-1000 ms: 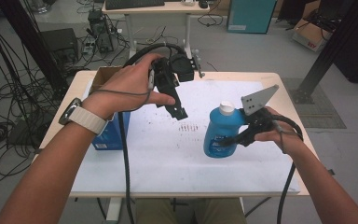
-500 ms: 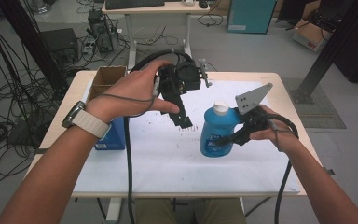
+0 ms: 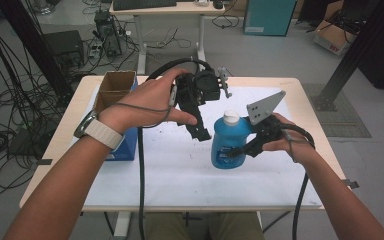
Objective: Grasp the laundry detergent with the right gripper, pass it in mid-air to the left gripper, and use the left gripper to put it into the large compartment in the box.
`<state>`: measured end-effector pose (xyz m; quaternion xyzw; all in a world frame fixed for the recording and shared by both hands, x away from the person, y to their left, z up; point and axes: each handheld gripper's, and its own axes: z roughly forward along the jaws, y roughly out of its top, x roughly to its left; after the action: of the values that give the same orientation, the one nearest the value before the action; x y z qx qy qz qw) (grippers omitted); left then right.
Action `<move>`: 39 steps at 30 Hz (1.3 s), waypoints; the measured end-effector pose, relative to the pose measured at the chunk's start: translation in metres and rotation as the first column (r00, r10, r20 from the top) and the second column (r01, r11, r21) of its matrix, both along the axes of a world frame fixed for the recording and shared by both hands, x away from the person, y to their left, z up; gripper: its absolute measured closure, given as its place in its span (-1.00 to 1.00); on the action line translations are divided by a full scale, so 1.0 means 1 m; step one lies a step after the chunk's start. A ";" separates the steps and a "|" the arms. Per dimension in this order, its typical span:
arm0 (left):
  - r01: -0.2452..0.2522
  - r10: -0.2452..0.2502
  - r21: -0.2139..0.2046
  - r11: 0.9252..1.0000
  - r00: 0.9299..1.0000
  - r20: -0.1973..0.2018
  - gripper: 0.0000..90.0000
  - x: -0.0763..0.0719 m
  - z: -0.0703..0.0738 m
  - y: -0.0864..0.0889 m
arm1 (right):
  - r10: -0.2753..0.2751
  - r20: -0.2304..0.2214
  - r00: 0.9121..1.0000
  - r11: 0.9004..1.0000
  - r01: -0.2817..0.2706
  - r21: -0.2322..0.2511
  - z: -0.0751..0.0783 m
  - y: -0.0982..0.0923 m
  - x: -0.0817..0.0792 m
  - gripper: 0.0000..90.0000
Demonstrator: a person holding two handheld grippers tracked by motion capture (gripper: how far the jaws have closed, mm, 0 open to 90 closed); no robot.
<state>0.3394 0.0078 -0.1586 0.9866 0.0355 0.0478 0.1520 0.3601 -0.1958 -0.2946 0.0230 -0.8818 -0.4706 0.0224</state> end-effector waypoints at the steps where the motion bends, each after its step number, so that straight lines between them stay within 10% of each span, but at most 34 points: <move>1: -0.012 0.012 -0.013 1.000 1.000 -0.001 -0.89 -0.001 -0.001 -0.001 | 0.000 0.000 1.000 1.000 0.000 -0.001 0.000 0.001 0.000 -0.04; 39: -0.001 0.001 0.014 1.000 1.000 -0.013 -0.89 0.002 -0.010 -0.005 | 0.012 -0.009 1.000 1.000 -0.012 -0.025 -0.010 0.015 0.002 -0.05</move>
<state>0.3409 0.0024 -0.1690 0.9879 0.0367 0.0419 0.1447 0.3621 -0.1812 -0.3048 0.0261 -0.8874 -0.4594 0.0295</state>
